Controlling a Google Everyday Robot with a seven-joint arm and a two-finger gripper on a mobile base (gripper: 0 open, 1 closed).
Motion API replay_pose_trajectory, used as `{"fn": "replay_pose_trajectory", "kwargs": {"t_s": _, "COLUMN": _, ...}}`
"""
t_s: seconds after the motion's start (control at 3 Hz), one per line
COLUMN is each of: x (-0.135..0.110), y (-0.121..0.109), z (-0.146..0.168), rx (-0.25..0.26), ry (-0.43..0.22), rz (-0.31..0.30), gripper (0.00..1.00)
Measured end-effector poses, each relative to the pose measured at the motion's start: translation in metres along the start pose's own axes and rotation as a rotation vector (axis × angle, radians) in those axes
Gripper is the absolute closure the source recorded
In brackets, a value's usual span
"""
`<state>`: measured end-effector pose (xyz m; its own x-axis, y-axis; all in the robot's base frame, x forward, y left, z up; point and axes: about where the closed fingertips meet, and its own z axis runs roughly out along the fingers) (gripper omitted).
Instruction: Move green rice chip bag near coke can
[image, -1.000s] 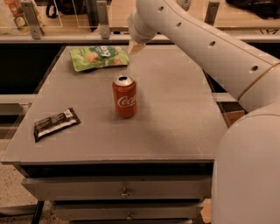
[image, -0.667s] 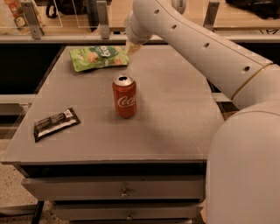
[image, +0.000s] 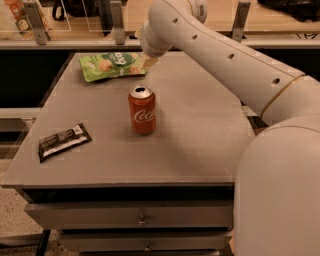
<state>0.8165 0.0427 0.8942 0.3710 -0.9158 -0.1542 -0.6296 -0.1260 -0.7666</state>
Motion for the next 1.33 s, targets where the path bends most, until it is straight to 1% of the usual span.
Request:
{"fn": "replay_pose_trajectory", "kwargs": {"t_s": 0.33, "x": -0.017, "y": 0.017, "z": 0.037, "rx": -0.022, "ry": -0.043, "rz": -0.012, "gripper": 0.31}}
{"fn": "replay_pose_trajectory", "kwargs": {"t_s": 0.67, "x": -0.013, "y": 0.014, "z": 0.043, "rx": -0.020, "ry": -0.037, "rz": -0.011, "gripper": 0.29}}
{"fn": "replay_pose_trajectory", "kwargs": {"t_s": 1.0, "x": -0.009, "y": 0.012, "z": 0.046, "rx": -0.015, "ry": -0.029, "rz": -0.004, "gripper": 0.45}}
{"fn": "replay_pose_trajectory", "kwargs": {"t_s": 1.33, "x": -0.006, "y": 0.012, "z": 0.047, "rx": -0.013, "ry": -0.024, "rz": 0.006, "gripper": 0.69}}
